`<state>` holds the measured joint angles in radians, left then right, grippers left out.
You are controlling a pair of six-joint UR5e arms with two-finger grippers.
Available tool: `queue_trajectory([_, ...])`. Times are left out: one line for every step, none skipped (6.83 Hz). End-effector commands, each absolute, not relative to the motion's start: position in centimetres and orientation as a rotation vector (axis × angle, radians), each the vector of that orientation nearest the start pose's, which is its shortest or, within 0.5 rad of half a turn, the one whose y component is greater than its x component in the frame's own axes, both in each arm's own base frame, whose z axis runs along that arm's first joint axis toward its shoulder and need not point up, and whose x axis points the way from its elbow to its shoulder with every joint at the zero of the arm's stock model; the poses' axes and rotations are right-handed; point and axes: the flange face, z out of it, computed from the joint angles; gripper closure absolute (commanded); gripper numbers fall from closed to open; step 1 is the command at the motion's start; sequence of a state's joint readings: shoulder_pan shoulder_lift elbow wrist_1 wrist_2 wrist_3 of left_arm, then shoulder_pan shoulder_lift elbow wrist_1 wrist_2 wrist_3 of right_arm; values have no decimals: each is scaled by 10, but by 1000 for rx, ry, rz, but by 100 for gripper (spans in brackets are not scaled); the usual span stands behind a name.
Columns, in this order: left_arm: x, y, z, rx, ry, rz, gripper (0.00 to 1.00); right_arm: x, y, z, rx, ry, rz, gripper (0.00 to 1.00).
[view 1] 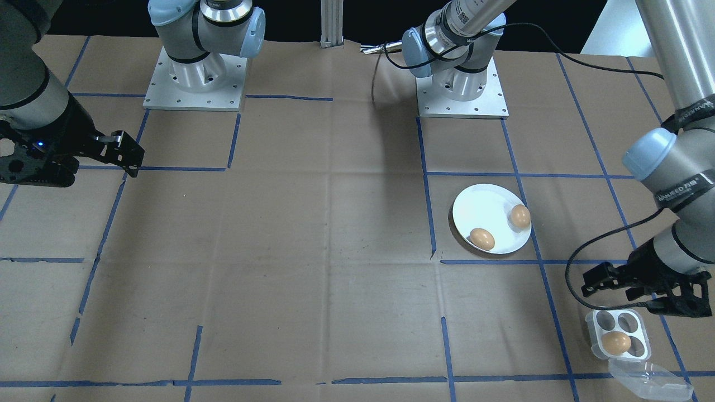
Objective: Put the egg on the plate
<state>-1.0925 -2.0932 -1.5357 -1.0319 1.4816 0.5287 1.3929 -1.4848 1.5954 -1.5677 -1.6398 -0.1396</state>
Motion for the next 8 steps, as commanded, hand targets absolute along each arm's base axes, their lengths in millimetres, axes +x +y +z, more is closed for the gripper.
queue_trajectory([202, -696, 217, -56, 3194, -124, 1, 33, -528, 433, 55, 3185, 196, 0])
queue_trajectory([208, -708, 206, -61, 3192, -124, 1, 33, -528, 433, 55, 3185, 196, 0])
queue_trajectory([212, -717, 205, -60, 3188, -132, 1, 33, -528, 433, 55, 3185, 196, 0])
queue_trajectory([212, -719, 202, -85, 3196, -115, 1, 33, -528, 433, 55, 3185, 196, 0])
queue_trajectory([210, -720, 199, -127, 3198, -112, 1, 33, -528, 433, 55, 3185, 196, 0])
queue_trajectory([209, -720, 198, -125, 3199, -108, 1, 33, -528, 433, 55, 3185, 196, 0])
queue_trajectory([209, -721, 200, -122, 3200, -117, 12, 33, -528, 433, 55, 3185, 196, 0])
queue_trajectory([209, -722, 200, -122, 3200, -120, 20, 33, -528, 433, 55, 3185, 196, 0])
